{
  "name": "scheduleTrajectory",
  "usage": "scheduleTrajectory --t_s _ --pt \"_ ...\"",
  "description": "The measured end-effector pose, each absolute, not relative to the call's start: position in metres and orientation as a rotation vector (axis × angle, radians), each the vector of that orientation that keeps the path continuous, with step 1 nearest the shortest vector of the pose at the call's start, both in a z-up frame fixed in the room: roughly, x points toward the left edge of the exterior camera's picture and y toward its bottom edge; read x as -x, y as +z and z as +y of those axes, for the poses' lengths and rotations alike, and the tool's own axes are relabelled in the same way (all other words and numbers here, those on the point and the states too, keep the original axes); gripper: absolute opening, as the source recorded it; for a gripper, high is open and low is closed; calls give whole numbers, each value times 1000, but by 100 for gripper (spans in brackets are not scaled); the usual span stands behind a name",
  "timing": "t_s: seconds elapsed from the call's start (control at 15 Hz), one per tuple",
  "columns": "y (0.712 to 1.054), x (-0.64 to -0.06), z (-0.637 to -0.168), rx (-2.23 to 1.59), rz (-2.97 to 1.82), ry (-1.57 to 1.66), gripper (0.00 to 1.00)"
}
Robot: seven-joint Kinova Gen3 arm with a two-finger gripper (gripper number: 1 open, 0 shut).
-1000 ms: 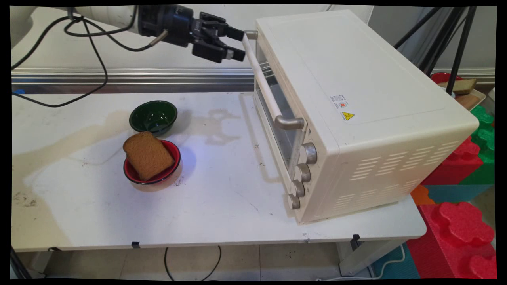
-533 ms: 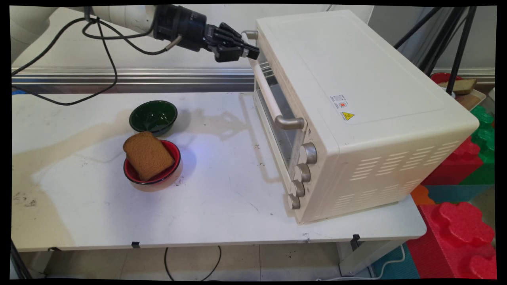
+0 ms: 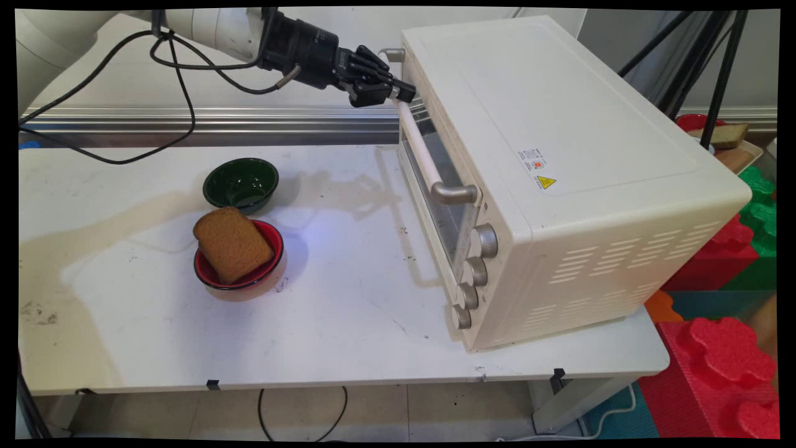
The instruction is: Open the oven
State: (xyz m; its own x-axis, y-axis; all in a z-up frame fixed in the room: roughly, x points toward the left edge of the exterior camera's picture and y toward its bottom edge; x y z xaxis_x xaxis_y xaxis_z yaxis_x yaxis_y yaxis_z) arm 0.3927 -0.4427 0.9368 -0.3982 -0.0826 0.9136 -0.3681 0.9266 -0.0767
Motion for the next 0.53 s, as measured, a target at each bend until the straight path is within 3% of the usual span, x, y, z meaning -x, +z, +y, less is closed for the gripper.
scheduleTrajectory --t_s 0.53 --pt "936 -397 -443 -314 -2015 321 0"
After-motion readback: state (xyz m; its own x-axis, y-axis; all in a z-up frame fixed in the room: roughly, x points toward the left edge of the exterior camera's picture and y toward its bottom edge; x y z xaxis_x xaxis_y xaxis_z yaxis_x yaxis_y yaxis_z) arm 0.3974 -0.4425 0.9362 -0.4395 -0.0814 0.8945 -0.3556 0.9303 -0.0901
